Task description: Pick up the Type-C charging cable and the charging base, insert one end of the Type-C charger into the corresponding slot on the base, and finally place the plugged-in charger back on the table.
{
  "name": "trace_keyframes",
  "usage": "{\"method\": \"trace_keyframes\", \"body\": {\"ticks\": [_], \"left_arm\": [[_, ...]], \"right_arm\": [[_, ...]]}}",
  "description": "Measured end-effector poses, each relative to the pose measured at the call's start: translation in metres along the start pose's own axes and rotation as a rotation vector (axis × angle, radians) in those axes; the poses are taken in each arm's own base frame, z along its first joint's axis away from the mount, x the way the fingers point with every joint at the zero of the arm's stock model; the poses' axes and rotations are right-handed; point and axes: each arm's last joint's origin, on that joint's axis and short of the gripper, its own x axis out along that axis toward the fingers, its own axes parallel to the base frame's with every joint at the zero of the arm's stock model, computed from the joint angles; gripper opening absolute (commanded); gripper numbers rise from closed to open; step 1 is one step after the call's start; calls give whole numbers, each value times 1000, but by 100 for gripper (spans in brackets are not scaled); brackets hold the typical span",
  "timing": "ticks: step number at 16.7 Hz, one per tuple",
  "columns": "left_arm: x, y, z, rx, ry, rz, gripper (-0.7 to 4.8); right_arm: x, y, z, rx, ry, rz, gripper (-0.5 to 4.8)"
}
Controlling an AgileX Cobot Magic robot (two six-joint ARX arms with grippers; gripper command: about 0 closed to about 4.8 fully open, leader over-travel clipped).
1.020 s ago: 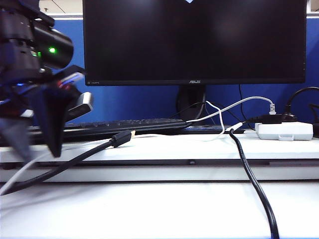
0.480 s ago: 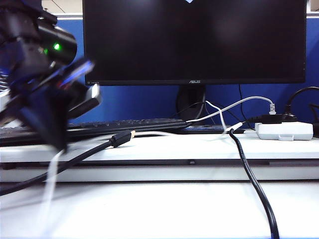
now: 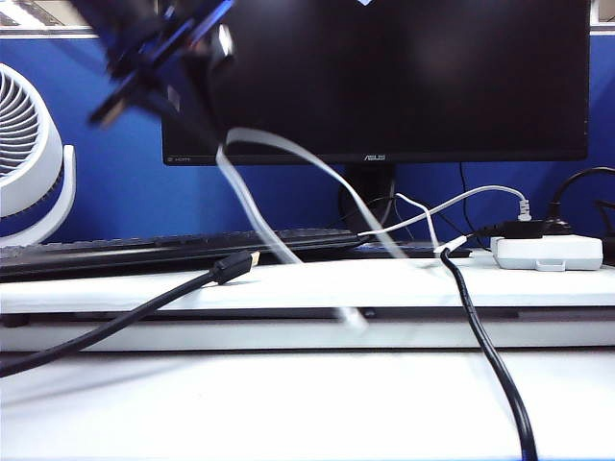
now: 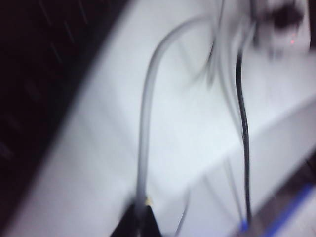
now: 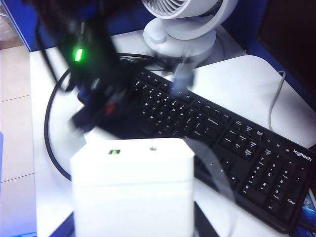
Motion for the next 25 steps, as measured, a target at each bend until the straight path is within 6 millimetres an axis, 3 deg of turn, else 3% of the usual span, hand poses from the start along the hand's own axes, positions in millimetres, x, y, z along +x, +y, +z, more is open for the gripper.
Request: {"method": "trace_keyframes", "body": {"ticks": [2,8,15,20,23,25], "left_arm": [[-8,-3,12,21,-94,58,-6],[-12,3,20,5,-202,318,-6],[-39,-3,40,-13,-351,335,-6],[-32,2,32,-5,-242,359,-6],[-6,16,28,3,-93,378,-6],[10,22,21,2,31,287,-6]], "right_arm": [[-1,1,1,-2,-2,-1,53],[-4,3,2,-9,-10,-5,53],[-4,3,2,-9,-10,-5,53],[-4,3,2,-10,-10,-5,53],[-4,3,2,-10,-10,-5,53],[-4,3,2,-10,-10,-6,53]]}}
